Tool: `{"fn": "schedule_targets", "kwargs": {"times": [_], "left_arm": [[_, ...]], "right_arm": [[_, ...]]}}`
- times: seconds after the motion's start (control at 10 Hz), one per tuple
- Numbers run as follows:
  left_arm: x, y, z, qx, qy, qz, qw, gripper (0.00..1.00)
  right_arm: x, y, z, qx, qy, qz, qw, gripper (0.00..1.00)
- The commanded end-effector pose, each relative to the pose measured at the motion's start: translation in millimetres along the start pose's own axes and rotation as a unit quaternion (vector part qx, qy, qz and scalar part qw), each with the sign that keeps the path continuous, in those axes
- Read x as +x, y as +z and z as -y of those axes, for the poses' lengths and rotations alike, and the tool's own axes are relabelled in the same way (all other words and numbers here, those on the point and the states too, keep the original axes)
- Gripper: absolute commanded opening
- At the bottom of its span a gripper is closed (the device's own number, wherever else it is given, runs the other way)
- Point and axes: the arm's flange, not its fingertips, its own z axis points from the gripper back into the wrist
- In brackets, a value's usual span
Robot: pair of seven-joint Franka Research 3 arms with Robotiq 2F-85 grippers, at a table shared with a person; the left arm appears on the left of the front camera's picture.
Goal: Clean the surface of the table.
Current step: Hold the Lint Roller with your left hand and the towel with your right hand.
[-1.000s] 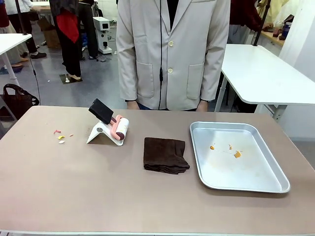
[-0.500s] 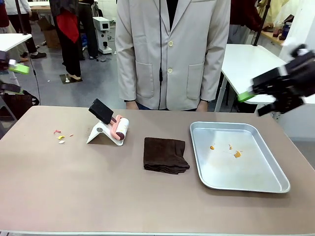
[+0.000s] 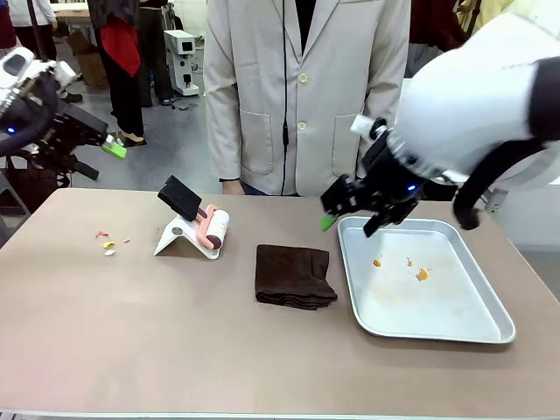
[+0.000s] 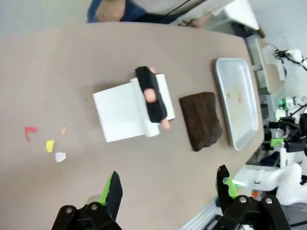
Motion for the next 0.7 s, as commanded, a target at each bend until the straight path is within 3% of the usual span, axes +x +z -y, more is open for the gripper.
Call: {"fn": "schedule_targets", "kwargs": {"times": [0.0,0.2,0.6], "left_arm": [[27.5,-11.8,-4.2,0.021,0.016,-0.023,0.999,1.0],[50.1,-45.0,-11.9,0.023,0.029,-0.037,0.999,1.0],[77.7,-86.2,-36.2,0.001,0.045,-0.066,0.997,1.0]], "right_arm": [[17.8,-28.8,-17.2,-0.042,-0.04,-0.005,0.998,1.0],[21.4,-70.4,-22.1,-0.059,-0.051,-0.03,0.996,1.0],[20.5,-116.3,-25.2,-0.084,-0.068,-0.024,0.994,1.0]]}}
